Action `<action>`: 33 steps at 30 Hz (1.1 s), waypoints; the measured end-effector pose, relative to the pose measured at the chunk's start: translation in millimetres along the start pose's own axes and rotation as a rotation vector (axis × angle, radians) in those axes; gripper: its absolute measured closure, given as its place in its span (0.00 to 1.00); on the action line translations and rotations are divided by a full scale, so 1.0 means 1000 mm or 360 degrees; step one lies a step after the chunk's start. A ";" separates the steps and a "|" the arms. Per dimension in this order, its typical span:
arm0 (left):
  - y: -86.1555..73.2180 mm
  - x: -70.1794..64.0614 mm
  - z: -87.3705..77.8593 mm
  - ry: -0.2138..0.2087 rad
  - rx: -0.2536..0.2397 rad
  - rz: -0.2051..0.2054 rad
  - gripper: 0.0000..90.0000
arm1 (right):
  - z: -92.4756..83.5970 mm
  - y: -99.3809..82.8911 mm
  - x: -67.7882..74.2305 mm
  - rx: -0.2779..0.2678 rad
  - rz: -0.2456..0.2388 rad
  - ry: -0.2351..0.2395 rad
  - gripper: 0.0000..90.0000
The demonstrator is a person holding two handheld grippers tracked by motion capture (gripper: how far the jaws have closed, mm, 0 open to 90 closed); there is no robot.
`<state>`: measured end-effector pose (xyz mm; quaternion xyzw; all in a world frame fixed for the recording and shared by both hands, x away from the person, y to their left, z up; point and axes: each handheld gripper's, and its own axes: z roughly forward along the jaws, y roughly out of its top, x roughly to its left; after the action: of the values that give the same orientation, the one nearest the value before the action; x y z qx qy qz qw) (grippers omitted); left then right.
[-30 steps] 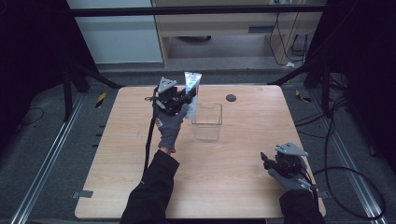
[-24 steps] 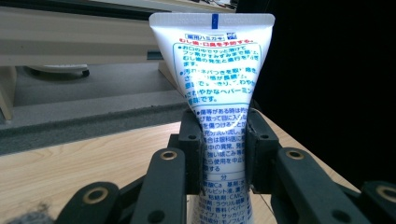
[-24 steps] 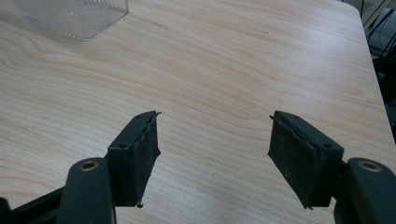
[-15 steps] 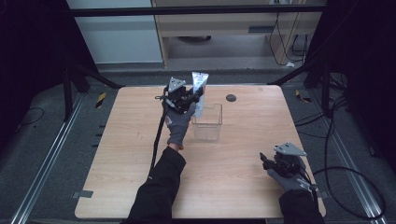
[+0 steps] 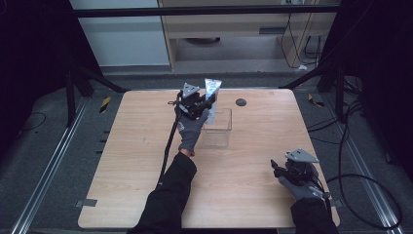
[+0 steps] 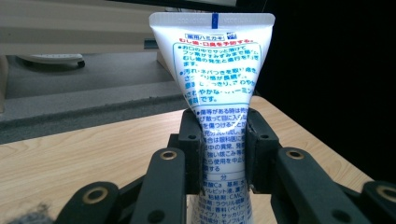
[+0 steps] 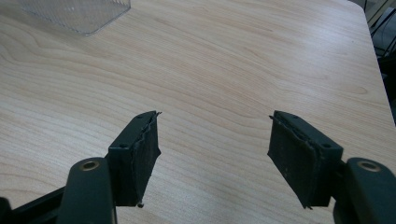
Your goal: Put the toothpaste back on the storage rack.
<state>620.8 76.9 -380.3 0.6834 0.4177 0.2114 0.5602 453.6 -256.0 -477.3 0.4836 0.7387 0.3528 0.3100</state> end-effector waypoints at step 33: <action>-0.040 -0.004 0.016 0.0032 0.0122 0.0099 0.79 | 0.001 0.000 0.001 0.0010 -0.0014 0.0006 0.36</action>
<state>616.9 65.2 -421.5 0.7148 0.4096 0.2193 0.5227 453.9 -255.2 -478.3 0.4806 0.7424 0.3501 0.3087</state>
